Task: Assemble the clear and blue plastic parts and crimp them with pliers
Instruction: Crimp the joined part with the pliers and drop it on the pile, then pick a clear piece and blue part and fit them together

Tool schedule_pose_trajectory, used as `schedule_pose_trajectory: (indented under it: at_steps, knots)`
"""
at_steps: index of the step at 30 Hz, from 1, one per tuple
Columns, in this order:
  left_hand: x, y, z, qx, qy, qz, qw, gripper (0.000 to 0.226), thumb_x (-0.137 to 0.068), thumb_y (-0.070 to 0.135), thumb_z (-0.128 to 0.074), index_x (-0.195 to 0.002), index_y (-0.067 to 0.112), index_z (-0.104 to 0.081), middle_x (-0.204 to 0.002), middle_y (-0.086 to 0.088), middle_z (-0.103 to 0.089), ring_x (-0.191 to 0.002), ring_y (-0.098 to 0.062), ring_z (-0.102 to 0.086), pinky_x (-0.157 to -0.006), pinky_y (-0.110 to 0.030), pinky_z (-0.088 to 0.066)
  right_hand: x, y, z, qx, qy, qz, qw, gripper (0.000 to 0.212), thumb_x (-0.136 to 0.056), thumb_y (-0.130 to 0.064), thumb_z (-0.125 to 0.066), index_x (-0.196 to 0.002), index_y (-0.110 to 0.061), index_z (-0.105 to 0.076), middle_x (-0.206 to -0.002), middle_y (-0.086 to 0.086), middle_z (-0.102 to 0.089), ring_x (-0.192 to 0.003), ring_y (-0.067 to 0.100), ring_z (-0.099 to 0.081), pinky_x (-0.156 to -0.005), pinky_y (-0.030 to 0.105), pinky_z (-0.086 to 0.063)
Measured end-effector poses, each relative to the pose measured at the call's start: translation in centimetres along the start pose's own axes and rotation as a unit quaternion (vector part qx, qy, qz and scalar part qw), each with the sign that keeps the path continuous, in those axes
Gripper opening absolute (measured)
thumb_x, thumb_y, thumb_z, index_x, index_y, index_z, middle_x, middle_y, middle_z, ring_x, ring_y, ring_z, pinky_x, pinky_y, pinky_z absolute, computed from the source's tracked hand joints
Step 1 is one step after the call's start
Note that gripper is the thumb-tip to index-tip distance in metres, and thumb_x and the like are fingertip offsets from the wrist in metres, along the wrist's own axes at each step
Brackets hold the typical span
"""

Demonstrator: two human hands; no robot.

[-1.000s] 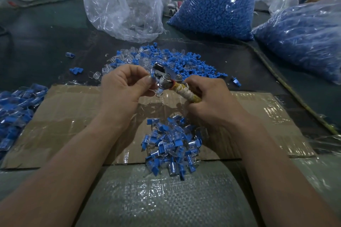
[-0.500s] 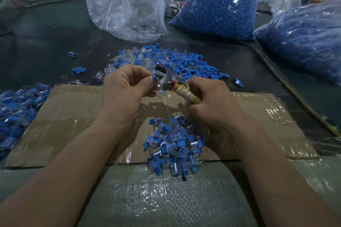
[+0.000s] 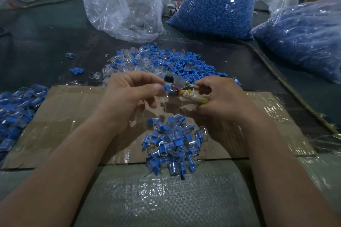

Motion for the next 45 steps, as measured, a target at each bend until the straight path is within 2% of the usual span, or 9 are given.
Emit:
schedule_pose_trajectory:
  at_steps: [8,16,19,22,24,27,33,37,45]
  knots:
    - [0.9,-0.8,-2.9,-0.094,-0.177,0.028,0.979,0.010,-0.057,0.018,-0.072,-0.067,0.015,-0.072,-0.062,-0.001,-0.068,-0.052,-0.005,-0.059,-0.047,-0.011,-0.044,0.0,-0.1,-0.9,0.035,-0.063,-0.004,0.997,0.058,-0.053,-0.056,-0.077,-0.100,-0.028,-0.059,-0.085,-0.013,-0.051,-0.083,0.011,-0.051,-0.074,0.030,-0.043]
    - [1.0,-0.9,-3.3,-0.120,-0.208,0.025,0.970,0.019,-0.055,0.023,-0.072,-0.070,0.011,-0.071,-0.066,-0.002,-0.068,-0.059,-0.009,-0.063,-0.056,-0.014,-0.050,0.3,-0.4,-1.3,0.028,-0.109,-0.002,0.994,0.091,-0.037,-0.072,-0.060,-0.115,-0.027,-0.054,-0.086,-0.021,-0.039,-0.087,0.007,-0.043,-0.069,0.025,-0.033]
    - [0.8,-0.6,-2.3,-0.082,-0.133,0.009,0.988,0.011,-0.062,0.022,-0.069,-0.066,0.012,-0.070,-0.059,0.001,-0.063,-0.054,-0.007,-0.057,-0.054,-0.015,-0.049,0.4,-0.4,-1.3,0.017,-0.115,0.005,0.993,0.096,-0.033,-0.073,-0.055,-0.117,-0.028,-0.054,-0.086,-0.023,-0.038,-0.081,-0.002,-0.039,-0.064,0.018,-0.030]
    - [0.0,-0.5,0.3,-0.066,0.037,-0.011,0.997,0.008,-0.071,0.018,-0.066,-0.069,0.011,-0.066,-0.056,0.005,-0.060,-0.050,-0.001,-0.053,-0.054,-0.013,-0.046,0.3,-0.2,-1.4,0.006,-0.116,0.001,0.993,0.096,-0.033,-0.074,-0.053,-0.118,-0.029,-0.054,-0.087,-0.024,-0.039,-0.080,-0.004,-0.038,-0.065,0.020,-0.031]
    - [-0.6,-0.2,2.6,-0.162,0.165,-0.041,0.972,0.007,-0.080,0.011,-0.065,-0.076,0.016,-0.066,-0.067,0.007,-0.065,-0.056,0.002,-0.055,-0.060,-0.013,-0.048,0.4,0.0,-1.2,-0.009,-0.107,-0.005,0.994,0.088,-0.040,-0.075,-0.051,-0.114,-0.028,-0.057,-0.087,-0.022,-0.042,-0.080,-0.002,-0.042,-0.064,0.020,-0.033]
    - [-1.0,0.3,4.4,-0.362,0.244,-0.068,0.897,0.023,-0.087,0.008,-0.060,-0.106,0.019,-0.067,-0.102,0.001,-0.064,-0.085,-0.010,-0.057,-0.085,-0.026,-0.044,0.4,-0.1,-0.7,-0.034,-0.077,-0.003,0.996,0.057,-0.067,-0.069,-0.051,-0.103,-0.025,-0.063,-0.085,-0.020,-0.049,-0.080,-0.001,-0.047,-0.067,0.020,-0.039]
    - [-2.4,-1.6,3.6,-0.550,0.132,-0.003,0.825,0.053,-0.093,0.012,-0.047,-0.144,0.018,-0.031,-0.152,-0.006,-0.025,-0.140,-0.023,-0.015,-0.114,-0.036,-0.010,0.2,1.3,2.1,-0.067,0.107,-0.037,0.991,0.016,-0.088,-0.041,-0.055,-0.077,-0.029,-0.059,-0.068,-0.018,-0.054,-0.064,-0.002,-0.051,-0.056,0.016,-0.035]
    - [-2.6,-2.4,3.0,-0.629,0.079,0.022,0.773,0.047,-0.098,0.021,-0.039,-0.144,0.016,-0.030,-0.154,-0.007,-0.021,-0.141,-0.025,-0.013,-0.113,-0.038,-0.011,0.9,3.1,4.0,-0.107,0.239,-0.100,0.960,0.021,-0.085,-0.046,-0.059,-0.072,-0.030,-0.059,-0.061,-0.018,-0.056,-0.058,-0.003,-0.051,-0.053,0.013,-0.037]
    - [-2.2,-1.1,2.8,-0.586,0.118,-0.027,0.801,0.030,-0.093,0.010,-0.050,-0.122,0.014,-0.060,-0.126,-0.009,-0.051,-0.120,-0.026,-0.040,-0.097,-0.035,-0.033,1.3,4.5,4.7,-0.132,0.292,-0.156,0.934,0.023,-0.087,-0.042,-0.058,-0.085,-0.022,-0.068,-0.066,-0.017,-0.057,-0.065,0.001,-0.054,-0.065,0.024,-0.042]
Point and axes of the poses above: each hand's wrist, its own x-axis away from the middle knuckle, its own z-axis out of the back of the hand, y = z × x, the point moved 7 cm from there along -x, towards the middle knuckle
